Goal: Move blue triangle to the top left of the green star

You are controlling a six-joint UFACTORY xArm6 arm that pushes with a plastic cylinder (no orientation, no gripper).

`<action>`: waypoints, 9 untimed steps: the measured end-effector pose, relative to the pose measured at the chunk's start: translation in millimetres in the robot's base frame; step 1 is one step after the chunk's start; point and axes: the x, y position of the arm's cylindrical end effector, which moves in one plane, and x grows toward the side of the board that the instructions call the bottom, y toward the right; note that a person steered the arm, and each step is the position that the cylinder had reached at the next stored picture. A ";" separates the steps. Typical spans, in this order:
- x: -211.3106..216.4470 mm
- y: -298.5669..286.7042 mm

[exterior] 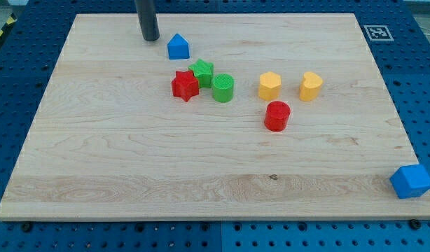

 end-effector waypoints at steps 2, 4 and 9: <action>-0.1 7.6; 7.7 47.3; 22.3 63.3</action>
